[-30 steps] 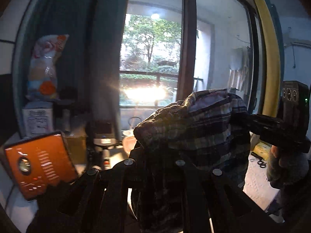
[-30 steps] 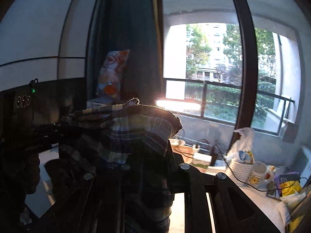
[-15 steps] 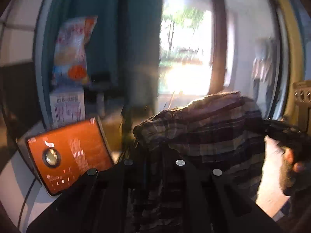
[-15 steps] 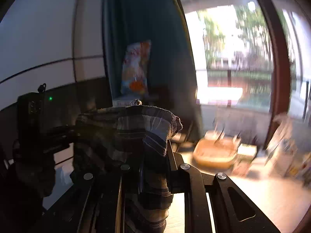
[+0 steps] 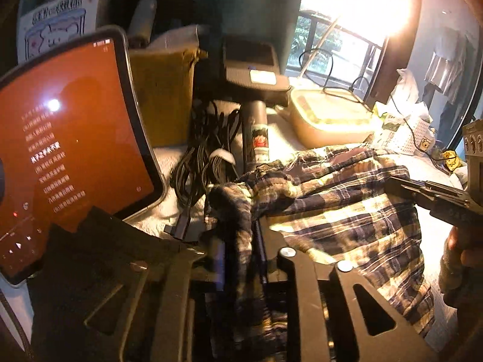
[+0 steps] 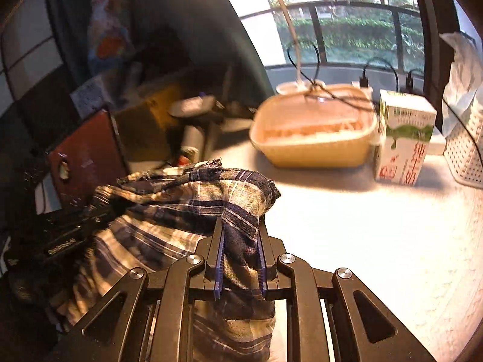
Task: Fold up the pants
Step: 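Lay the folded pants down and open both tools, pulling back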
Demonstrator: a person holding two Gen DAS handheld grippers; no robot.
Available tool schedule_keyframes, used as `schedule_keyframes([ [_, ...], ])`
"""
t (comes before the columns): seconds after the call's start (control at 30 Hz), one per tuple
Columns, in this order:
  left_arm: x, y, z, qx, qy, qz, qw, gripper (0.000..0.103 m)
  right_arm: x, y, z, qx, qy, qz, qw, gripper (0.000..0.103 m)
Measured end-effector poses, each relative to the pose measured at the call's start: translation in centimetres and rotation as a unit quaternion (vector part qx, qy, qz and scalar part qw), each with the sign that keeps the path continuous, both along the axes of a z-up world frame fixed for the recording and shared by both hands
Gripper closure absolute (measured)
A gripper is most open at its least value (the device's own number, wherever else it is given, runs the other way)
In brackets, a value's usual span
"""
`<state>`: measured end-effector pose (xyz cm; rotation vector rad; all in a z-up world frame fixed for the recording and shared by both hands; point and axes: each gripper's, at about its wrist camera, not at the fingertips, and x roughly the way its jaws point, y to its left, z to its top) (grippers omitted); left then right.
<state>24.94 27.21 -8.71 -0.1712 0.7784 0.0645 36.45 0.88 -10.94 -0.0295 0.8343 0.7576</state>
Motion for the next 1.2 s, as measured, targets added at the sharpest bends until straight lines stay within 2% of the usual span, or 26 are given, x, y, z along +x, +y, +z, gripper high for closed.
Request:
schedule_keyframes([
  [0.1, 0.0, 0.6, -0.3, -0.004, 0.005, 0.012, 0.9999, 0.058, 0.7, -0.2, -0.8, -0.023, 0.000, -0.013, 1.000, 0.070],
  [0.13, 0.1, 1.0, -0.5, -0.009, 0.009, 0.019, 0.9997, 0.048, 0.9, -0.3, -1.0, -0.028, 0.000, -0.017, 0.999, 0.059],
  [0.17, -0.2, 1.6, -0.5, -0.018, 0.011, 0.032, 0.9993, 0.043, 1.0, -0.6, -1.1, -0.029, 0.001, -0.020, 0.999, 0.045],
  [0.23, -0.9, 2.0, -0.1, -0.023, 0.001, 0.044, 0.9988, 0.038, 1.0, -1.1, -0.9, -0.026, -0.004, -0.029, 0.999, 0.037],
  [0.33, -2.7, 1.6, 1.2, -0.012, -0.029, 0.055, 0.9980, 0.035, 0.1, -2.0, 0.3, -0.033, -0.021, -0.033, 0.999, 0.037],
  [0.47, -4.9, -0.1, 3.3, 0.013, -0.065, 0.057, 0.9962, 0.025, -1.1, -3.1, 1.4, -0.037, -0.035, -0.038, 0.998, 0.037],
  [0.57, -6.5, -1.9, 4.5, 0.022, -0.082, 0.047, 0.9953, 0.025, -2.6, -4.4, 2.3, -0.037, -0.046, -0.043, 0.997, 0.036],
  [0.73, -8.8, -5.7, 5.3, 0.020, -0.096, 0.019, 0.9951, 0.025, -5.3, -6.4, 3.3, -0.042, -0.061, -0.047, 0.996, 0.034],
  [1.0, -10.9, -10.3, 3.8, 0.003, -0.086, -0.011, 0.9962, 0.024, -9.7, -10.8, 4.1, -0.057, -0.081, -0.061, 0.993, 0.033],
  [1.2, -13.6, -12.9, 4.4, 0.006, -0.103, -0.008, 0.9947, 0.024, -12.9, -14.1, 5.1, -0.061, -0.100, -0.080, 0.990, 0.032],
])
